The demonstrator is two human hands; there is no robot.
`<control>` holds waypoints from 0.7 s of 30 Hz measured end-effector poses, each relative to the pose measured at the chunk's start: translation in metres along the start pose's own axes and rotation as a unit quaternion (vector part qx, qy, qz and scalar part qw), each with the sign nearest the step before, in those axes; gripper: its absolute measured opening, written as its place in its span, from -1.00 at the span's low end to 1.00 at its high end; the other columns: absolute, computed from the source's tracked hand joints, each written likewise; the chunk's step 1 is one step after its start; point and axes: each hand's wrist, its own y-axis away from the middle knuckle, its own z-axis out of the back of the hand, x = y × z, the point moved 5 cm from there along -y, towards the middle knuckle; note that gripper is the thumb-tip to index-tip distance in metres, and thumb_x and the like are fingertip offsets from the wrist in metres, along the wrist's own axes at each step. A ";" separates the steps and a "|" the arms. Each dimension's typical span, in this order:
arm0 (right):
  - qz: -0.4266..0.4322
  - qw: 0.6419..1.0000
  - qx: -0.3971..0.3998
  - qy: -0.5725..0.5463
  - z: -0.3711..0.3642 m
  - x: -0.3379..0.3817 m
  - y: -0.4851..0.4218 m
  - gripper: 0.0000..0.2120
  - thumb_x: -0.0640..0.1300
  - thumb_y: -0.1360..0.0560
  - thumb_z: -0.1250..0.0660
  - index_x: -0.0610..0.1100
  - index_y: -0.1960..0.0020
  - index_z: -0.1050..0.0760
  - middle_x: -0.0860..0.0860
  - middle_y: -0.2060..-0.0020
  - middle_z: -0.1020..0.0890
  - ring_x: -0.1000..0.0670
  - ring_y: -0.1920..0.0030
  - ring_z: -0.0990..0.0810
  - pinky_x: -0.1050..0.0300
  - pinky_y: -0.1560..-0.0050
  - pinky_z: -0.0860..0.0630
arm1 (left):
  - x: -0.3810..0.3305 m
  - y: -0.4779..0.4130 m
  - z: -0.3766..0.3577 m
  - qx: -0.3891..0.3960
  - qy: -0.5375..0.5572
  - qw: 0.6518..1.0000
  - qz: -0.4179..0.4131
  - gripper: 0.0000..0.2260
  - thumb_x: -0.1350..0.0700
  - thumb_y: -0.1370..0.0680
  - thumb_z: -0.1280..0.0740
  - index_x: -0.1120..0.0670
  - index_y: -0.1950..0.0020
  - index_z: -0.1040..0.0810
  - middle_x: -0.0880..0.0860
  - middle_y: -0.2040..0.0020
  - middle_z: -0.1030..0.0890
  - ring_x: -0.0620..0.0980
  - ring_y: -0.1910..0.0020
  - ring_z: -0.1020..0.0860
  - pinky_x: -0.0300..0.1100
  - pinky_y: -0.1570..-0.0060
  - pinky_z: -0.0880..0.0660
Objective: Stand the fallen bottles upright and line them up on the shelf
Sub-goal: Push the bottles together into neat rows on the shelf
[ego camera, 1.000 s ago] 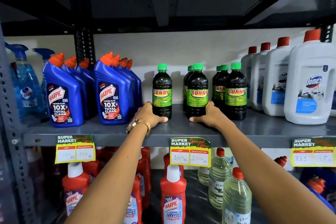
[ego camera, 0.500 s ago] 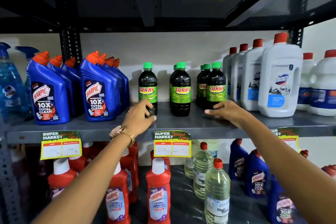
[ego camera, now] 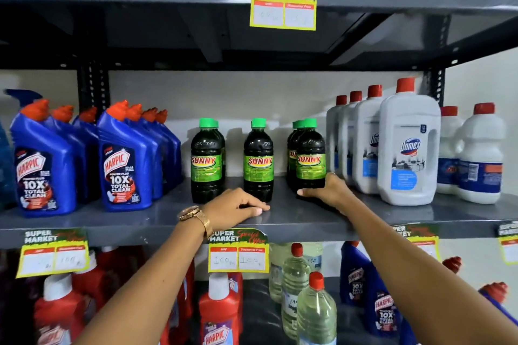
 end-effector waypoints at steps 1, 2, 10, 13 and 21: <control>0.012 1.000 0.013 -0.017 -0.001 -0.001 -0.001 -0.35 0.01 -0.28 -0.59 -0.13 -0.31 -0.51 -0.12 -0.18 -0.64 -0.10 -0.19 -0.57 0.12 -0.20 -0.43 | 0.001 0.000 0.000 -0.002 0.003 1.000 0.002 -0.76 0.10 -0.59 -0.29 0.02 -0.25 -0.58 -0.04 -0.26 -0.58 -0.18 -0.27 -0.49 -0.25 -0.33 -0.36; 0.018 0.999 0.022 -0.026 -0.001 -0.001 -0.002 -0.37 -0.03 -0.29 -0.59 -0.13 -0.30 -0.52 -0.11 -0.17 -0.65 -0.08 -0.17 -0.58 0.16 -0.14 -0.42 | 0.002 -0.001 -0.001 -0.006 0.006 1.000 0.003 -0.76 0.09 -0.59 -0.29 0.01 -0.25 -0.58 -0.04 -0.26 -0.58 -0.19 -0.26 -0.49 -0.28 -0.32 -0.36; -0.006 1.000 0.002 -0.001 -0.001 -0.001 -0.002 -0.21 0.03 -0.26 -0.56 -0.26 -0.35 -0.33 -0.17 -0.22 -0.56 -0.19 -0.25 -0.52 -0.12 -0.34 -0.41 | 0.005 -0.002 -0.002 -0.023 0.032 0.999 0.008 -0.77 0.08 -0.57 -0.32 -0.01 -0.22 -0.60 -0.07 -0.23 -0.60 -0.21 -0.23 -0.51 -0.30 -0.27 -0.38; 0.017 0.999 0.020 -0.037 -0.001 -0.001 -0.002 -0.42 -0.09 -0.30 -0.55 -0.22 -0.24 -0.44 -0.16 -0.15 -0.59 -0.14 -0.16 -0.55 0.02 -0.23 -0.49 | 0.006 -0.002 -0.001 -0.023 0.036 0.999 0.012 -0.77 0.08 -0.57 -0.33 -0.01 -0.21 -0.60 -0.06 -0.23 -0.60 -0.22 -0.22 -0.51 -0.30 -0.26 -0.39; 0.035 0.995 0.019 -0.092 0.000 0.002 0.001 -0.75 -0.22 -0.32 -0.50 -0.02 0.23 -0.44 0.04 0.24 -0.56 0.06 0.17 -0.51 0.27 0.23 -0.43 | 0.006 -0.003 -0.002 -0.012 0.045 0.999 0.025 -0.77 0.08 -0.57 -0.32 -0.01 -0.21 -0.60 -0.05 -0.24 -0.60 -0.20 -0.23 -0.51 -0.19 -0.32 -0.40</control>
